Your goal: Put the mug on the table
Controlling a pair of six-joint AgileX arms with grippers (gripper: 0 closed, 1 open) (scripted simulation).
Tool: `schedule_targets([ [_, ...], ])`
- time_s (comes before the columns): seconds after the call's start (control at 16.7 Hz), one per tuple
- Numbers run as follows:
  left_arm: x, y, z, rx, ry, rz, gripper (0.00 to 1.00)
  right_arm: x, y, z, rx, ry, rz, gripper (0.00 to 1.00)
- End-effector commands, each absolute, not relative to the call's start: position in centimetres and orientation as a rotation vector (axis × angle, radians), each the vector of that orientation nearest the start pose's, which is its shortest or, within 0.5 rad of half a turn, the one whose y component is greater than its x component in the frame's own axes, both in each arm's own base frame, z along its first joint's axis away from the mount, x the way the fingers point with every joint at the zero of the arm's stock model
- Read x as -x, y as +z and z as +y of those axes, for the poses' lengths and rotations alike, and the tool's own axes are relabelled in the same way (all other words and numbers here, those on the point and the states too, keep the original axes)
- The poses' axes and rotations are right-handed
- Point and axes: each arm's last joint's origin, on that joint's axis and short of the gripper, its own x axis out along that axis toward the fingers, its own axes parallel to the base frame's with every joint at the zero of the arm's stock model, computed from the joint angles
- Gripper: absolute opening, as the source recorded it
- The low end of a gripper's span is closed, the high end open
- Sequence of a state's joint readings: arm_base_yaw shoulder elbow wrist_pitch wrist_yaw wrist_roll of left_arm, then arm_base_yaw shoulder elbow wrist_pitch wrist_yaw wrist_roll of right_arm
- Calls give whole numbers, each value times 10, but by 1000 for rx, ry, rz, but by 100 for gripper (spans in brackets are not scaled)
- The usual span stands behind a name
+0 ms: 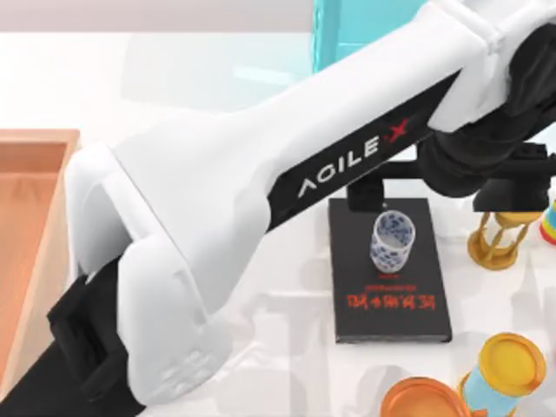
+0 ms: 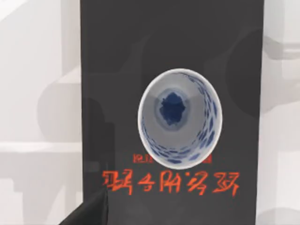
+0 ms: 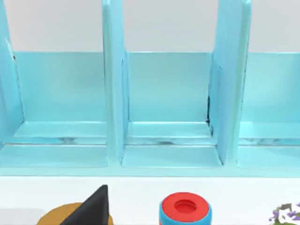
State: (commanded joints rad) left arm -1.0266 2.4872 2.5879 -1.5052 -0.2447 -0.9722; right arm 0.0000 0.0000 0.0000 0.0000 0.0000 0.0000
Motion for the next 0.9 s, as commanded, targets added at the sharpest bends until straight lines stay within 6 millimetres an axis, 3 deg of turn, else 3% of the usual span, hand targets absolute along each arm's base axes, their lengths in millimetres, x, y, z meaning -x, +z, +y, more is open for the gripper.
schedule_targets([
  [0.24,-272,244,-410,-12,-11,1272,100,-106,160,-1,0,0,0,100],
  [0.6,-294,212,-405,-12,-16,1272,100,-106,160,-1,0,0,0,100],
  [0.9,-297,170,-407,-16,-12,1274,100,-106,160,-1,0,0,0,100],
])
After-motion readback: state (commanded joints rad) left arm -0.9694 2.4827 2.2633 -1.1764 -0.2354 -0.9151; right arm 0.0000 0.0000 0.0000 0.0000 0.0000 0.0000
